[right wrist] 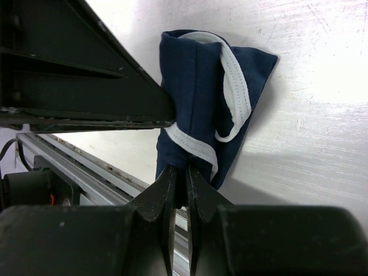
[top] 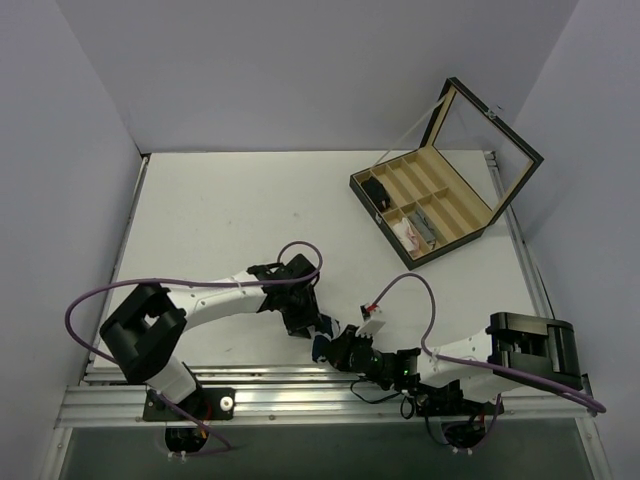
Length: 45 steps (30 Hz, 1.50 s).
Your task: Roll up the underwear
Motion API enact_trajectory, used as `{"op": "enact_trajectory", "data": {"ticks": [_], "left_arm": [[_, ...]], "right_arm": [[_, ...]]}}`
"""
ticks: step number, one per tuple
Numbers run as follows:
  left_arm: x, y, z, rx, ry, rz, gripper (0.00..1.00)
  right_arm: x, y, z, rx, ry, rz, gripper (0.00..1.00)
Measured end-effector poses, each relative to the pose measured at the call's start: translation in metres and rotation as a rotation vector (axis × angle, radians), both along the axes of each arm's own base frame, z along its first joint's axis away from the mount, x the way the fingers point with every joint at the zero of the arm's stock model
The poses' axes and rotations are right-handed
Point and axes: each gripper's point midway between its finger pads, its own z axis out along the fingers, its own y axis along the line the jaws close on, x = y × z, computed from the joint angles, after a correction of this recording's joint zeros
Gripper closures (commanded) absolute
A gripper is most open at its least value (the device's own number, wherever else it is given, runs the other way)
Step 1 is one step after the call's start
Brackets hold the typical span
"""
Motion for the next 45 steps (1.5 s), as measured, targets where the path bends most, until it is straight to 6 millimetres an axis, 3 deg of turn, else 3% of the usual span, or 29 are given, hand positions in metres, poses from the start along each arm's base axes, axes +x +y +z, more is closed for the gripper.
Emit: {"op": "enact_trajectory", "data": {"ticks": [7, 10, 12, 15, 18, 22, 29, 36, 45], "left_arm": [[0.001, -0.013, -0.017, -0.024, 0.039, -0.019, 0.60], [0.001, -0.016, -0.017, -0.030, 0.050, -0.031, 0.72], [0.001, -0.017, -0.017, -0.031, 0.051, -0.039, 0.85], [0.001, -0.019, -0.018, -0.033, 0.060, -0.046, 0.98], [-0.001, -0.025, -0.018, -0.036, 0.065, -0.059, 0.98], [-0.004, -0.034, -0.017, -0.026, 0.054, -0.079, 0.98], [-0.005, -0.039, -0.017, 0.007, 0.042, -0.073, 0.98], [-0.005, -0.039, -0.016, 0.039, 0.032, -0.070, 0.98], [-0.006, -0.039, -0.016, 0.064, 0.028, -0.061, 0.98]], "right_arm": [[0.000, 0.005, -0.001, 0.029, -0.001, 0.005, 0.98], [0.000, 0.005, -0.001, 0.028, -0.003, 0.008, 0.97], [0.000, 0.005, 0.000, 0.028, -0.002, 0.009, 0.95], [0.000, 0.004, 0.000, 0.024, 0.002, 0.010, 0.84], [-0.002, 0.003, 0.003, 0.019, 0.008, 0.018, 0.69], [-0.003, -0.004, 0.009, -0.022, 0.013, 0.027, 0.62], [-0.001, -0.034, 0.008, -0.108, 0.035, 0.001, 0.59], [0.001, -0.051, 0.011, -0.129, 0.047, -0.041, 0.50], [0.004, -0.051, -0.001, -0.154, 0.090, -0.091, 0.51]]}}
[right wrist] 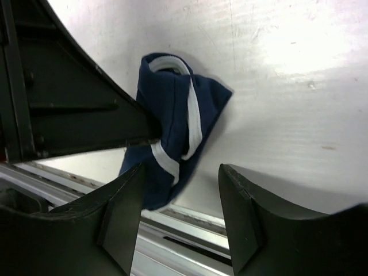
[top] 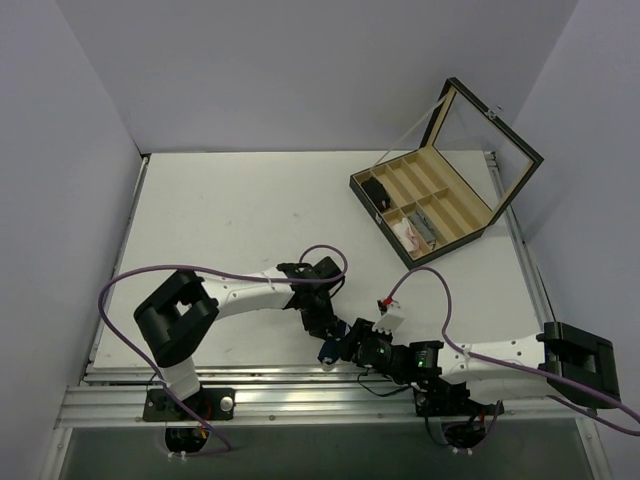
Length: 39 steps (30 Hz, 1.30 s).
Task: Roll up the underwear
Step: Roll the underwear, then place the rolled underwear into the container
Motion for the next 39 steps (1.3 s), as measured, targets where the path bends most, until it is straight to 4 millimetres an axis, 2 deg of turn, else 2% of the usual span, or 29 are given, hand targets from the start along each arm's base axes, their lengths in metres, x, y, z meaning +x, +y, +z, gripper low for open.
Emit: {"op": "enact_trajectory", "data": {"ticks": [4, 6, 8, 11, 13, 16, 17, 18, 21, 25, 30, 35, 39], "left_arm": [[0.000, 0.000, 0.001, 0.004, -0.002, 0.003, 0.98], [0.000, 0.000, 0.001, 0.008, -0.003, 0.004, 0.98], [0.001, 0.001, 0.001, 0.010, -0.004, 0.004, 0.98], [0.000, 0.001, 0.001, 0.013, -0.002, 0.005, 0.98], [0.001, 0.002, 0.002, 0.018, -0.002, 0.007, 0.97], [0.002, 0.004, 0.002, 0.021, 0.002, 0.012, 0.85], [0.002, 0.004, 0.003, 0.021, 0.005, 0.014, 0.71], [0.004, 0.005, 0.004, 0.022, 0.010, 0.021, 0.64], [0.010, 0.008, 0.010, 0.025, 0.016, 0.033, 0.52], [0.035, 0.015, 0.032, 0.005, -0.006, 0.082, 0.49], [0.071, 0.022, 0.070, -0.054, -0.067, 0.141, 0.49], [0.084, 0.042, 0.093, -0.085, -0.103, 0.183, 0.49], [0.087, 0.055, 0.101, -0.105, -0.115, 0.197, 0.50]], "right_arm": [[0.009, 0.006, 0.000, 0.042, 0.010, -0.040, 0.57], [0.010, 0.009, -0.001, 0.062, 0.018, -0.046, 0.65], [0.010, 0.010, -0.003, 0.080, 0.027, -0.050, 0.83], [0.010, 0.017, -0.001, 0.116, 0.033, -0.053, 0.96], [0.010, 0.019, -0.001, 0.121, 0.034, -0.052, 1.00], [0.008, 0.020, -0.001, 0.122, 0.033, -0.045, 1.00], [0.008, 0.020, -0.002, 0.119, 0.031, -0.043, 1.00], [0.008, 0.020, -0.001, 0.115, 0.029, -0.039, 1.00], [0.008, 0.019, 0.001, 0.080, 0.019, -0.020, 1.00], [0.008, 0.013, 0.007, -0.013, -0.006, 0.030, 1.00], [0.020, 0.009, 0.021, -0.086, -0.046, 0.064, 1.00], [0.035, -0.003, 0.027, -0.182, -0.059, 0.084, 1.00], [0.055, -0.003, 0.046, -0.254, -0.078, 0.106, 1.00]]}}
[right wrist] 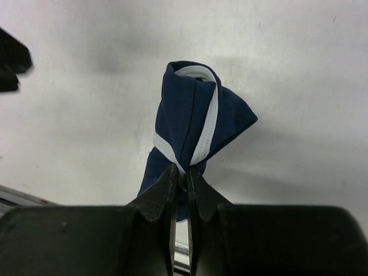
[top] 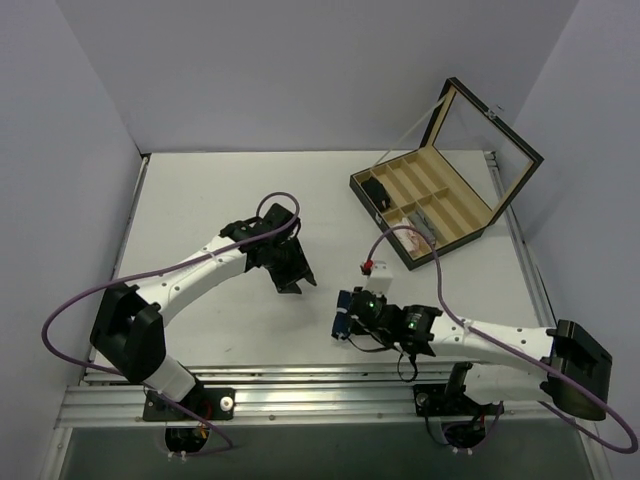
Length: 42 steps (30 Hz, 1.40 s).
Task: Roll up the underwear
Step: Place the rolled underwear into the container
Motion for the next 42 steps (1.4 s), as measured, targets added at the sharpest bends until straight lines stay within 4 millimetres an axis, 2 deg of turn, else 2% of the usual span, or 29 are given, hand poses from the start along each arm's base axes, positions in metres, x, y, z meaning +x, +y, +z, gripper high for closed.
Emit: {"op": "enact_trajectory", "data": {"ticks": [5, 10, 13, 17, 22, 26, 30, 35, 42], "left_arm": [[0.000, 0.009, -0.002, -0.001, 0.013, -0.020, 0.49], [-0.004, 0.010, 0.001, -0.016, 0.019, -0.072, 0.48], [-0.007, 0.003, 0.009, -0.069, 0.013, -0.114, 0.48], [-0.005, -0.008, 0.028, -0.157, -0.029, -0.160, 0.47], [-0.003, -0.014, 0.043, -0.226, -0.063, -0.189, 0.47], [-0.003, -0.014, 0.051, -0.259, -0.086, -0.201, 0.47], [-0.011, -0.011, 0.052, -0.290, -0.096, -0.209, 0.47], [-0.024, -0.002, 0.035, -0.286, -0.052, -0.206, 0.47], [-0.018, 0.006, 0.032, -0.294, -0.041, -0.184, 0.47]], "right_arm": [[0.044, 0.000, 0.039, -0.069, -0.059, 0.022, 1.00], [0.117, -0.020, 0.077, -0.143, -0.121, -0.003, 1.00], [0.168, -0.048, 0.090, -0.230, -0.147, -0.019, 1.00], [0.228, -0.086, 0.097, -0.351, -0.165, -0.014, 1.00], [0.278, -0.142, 0.085, -0.490, -0.145, 0.021, 1.00], [0.300, -0.183, 0.073, -0.608, -0.122, 0.064, 1.00], [0.314, -0.207, 0.065, -0.687, -0.110, 0.120, 1.00], [0.317, -0.236, 0.053, -0.767, -0.079, 0.182, 1.00], [0.315, -0.269, 0.021, -0.835, 0.001, 0.255, 1.00]]}}
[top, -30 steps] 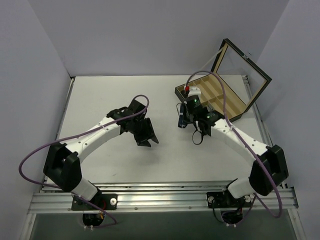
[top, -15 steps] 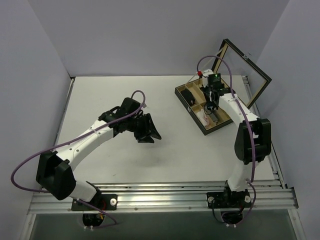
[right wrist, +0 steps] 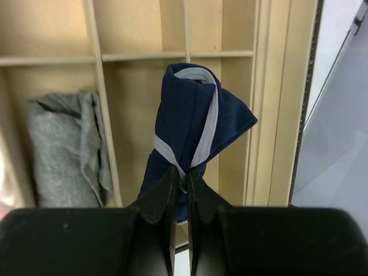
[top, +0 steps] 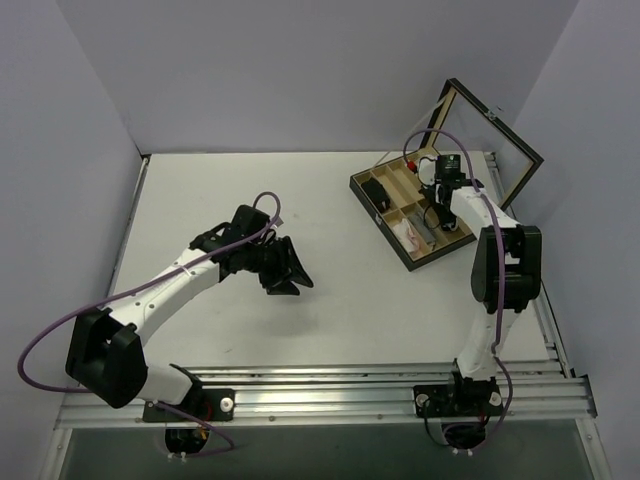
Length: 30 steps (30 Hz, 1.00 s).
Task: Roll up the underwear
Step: Place the rolled underwear into the container
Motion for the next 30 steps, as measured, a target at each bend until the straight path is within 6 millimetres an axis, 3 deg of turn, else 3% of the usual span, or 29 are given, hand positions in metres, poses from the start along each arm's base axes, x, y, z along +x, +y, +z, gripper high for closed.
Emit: {"op": "enact_trajectory", "data": {"ticks": [8, 11, 12, 17, 30], "left_arm": [[0.010, 0.011, -0.001, -0.012, 0.009, 0.031, 0.47], [0.010, 0.014, -0.005, -0.010, 0.019, 0.038, 0.47], [0.010, 0.015, -0.006, -0.010, 0.022, 0.039, 0.47], [0.008, 0.017, -0.011, -0.007, 0.039, 0.040, 0.47], [0.012, 0.015, -0.005, -0.023, 0.026, 0.041, 0.46]], "right_arm": [[-0.020, -0.004, -0.038, -0.022, 0.093, 0.062, 1.00], [-0.017, -0.003, -0.048, -0.029, 0.094, 0.080, 1.00], [-0.016, -0.003, -0.048, -0.029, 0.090, 0.079, 1.00], [-0.013, -0.005, -0.048, -0.030, 0.076, 0.056, 0.77], [-0.008, -0.005, -0.033, 0.071, 0.039, -0.094, 0.63]]}}
